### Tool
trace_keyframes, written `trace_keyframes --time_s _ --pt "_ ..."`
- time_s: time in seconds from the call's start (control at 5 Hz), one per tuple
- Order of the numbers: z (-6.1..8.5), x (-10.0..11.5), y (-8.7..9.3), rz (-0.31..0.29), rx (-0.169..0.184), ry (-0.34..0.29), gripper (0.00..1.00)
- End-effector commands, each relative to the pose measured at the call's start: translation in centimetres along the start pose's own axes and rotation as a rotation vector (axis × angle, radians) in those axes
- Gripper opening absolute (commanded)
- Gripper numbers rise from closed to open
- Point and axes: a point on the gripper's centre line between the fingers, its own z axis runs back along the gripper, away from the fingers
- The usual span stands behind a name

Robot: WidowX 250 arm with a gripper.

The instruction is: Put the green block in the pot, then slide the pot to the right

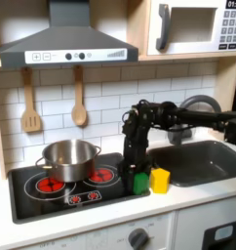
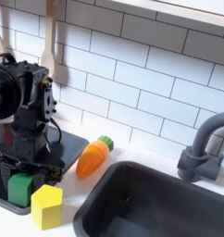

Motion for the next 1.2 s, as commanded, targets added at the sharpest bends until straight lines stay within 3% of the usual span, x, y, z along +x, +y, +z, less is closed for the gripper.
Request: trace_keyframes --time_s 0.0,0.4,1.0 --pt "0.6 -0.2 0.3 -0.015 -0.009 -0.034 0.0" --pt "1.8 -0.5 1.6 -0.001 -0.02 -0.058 0.0" --pt "5.6 0.3 4.7 0.051 -0.025 -0.157 0.0"
